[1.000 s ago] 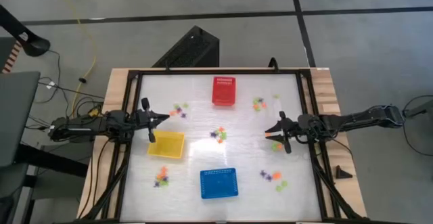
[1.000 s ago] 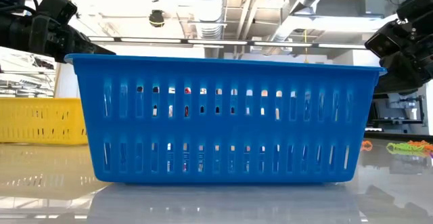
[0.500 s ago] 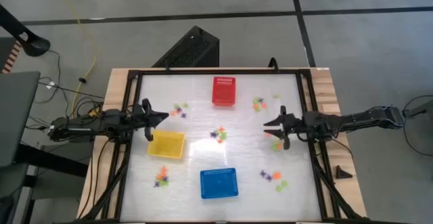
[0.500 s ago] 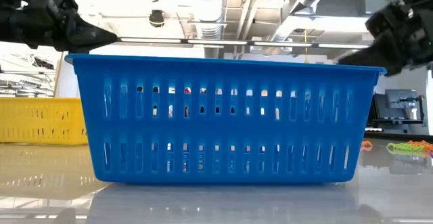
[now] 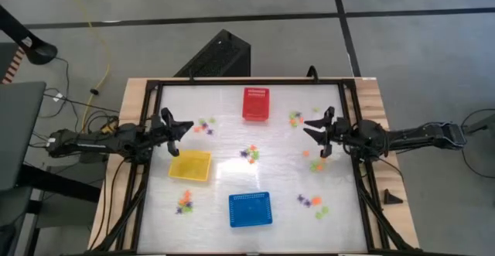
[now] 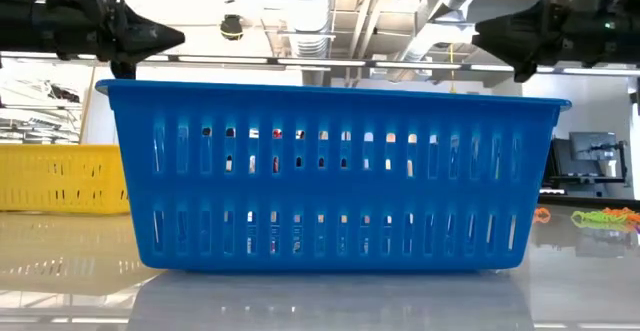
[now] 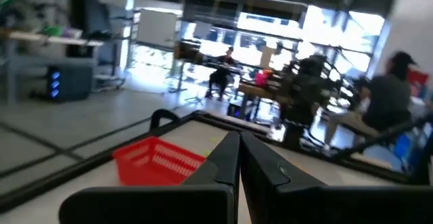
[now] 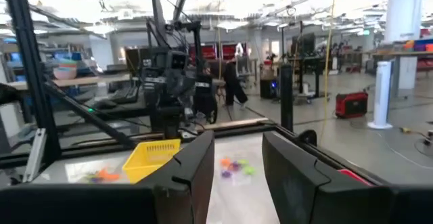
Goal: Sort Halloween decoration
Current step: Put the green spider toy into the red basket
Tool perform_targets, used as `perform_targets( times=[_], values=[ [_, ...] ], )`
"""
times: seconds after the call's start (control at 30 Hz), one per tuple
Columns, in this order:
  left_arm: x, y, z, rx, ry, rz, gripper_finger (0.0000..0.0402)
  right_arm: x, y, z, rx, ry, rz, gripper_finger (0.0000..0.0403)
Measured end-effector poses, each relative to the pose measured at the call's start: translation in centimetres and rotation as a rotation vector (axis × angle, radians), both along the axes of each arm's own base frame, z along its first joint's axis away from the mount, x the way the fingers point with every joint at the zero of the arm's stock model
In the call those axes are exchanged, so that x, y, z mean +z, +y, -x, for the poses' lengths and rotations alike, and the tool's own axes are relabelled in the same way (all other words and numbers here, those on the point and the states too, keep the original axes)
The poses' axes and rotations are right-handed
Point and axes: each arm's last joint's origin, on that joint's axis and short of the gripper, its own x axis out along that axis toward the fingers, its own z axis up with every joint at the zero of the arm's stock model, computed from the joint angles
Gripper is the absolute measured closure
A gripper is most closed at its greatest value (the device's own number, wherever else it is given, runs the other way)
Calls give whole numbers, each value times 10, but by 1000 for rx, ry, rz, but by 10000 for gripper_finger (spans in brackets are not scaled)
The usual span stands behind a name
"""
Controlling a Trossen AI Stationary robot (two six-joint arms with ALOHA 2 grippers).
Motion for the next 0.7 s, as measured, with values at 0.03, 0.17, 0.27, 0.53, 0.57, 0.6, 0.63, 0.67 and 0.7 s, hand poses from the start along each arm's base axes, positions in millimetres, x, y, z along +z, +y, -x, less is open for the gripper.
perform_targets(
  times=[0.03,0.17,0.27,0.53,0.57,0.6,0.63,0.67,0.7],
  values=[
    [-1,0,-3,-1,13,-6,401,1,0,-3,-2,18,7,243],
    [2,0,-19,0,156,-8,401,10,0,-22,-3,92,20,243],
    [5,1,-32,52,331,26,394,14,-1,-39,-10,167,82,243],
    [31,21,-62,228,738,117,318,14,-1,-83,-2,322,140,243],
    [32,26,-67,235,764,133,305,13,-1,-88,0,347,150,243],
    [33,31,-72,242,789,148,293,12,-1,-93,5,372,168,243],
    [33,37,-77,248,807,162,282,13,-1,-97,9,390,183,243],
    [33,44,-82,252,820,176,271,15,-1,-101,10,397,192,243],
    [32,51,-87,253,841,191,262,19,-2,-105,10,403,201,243]
  ],
)
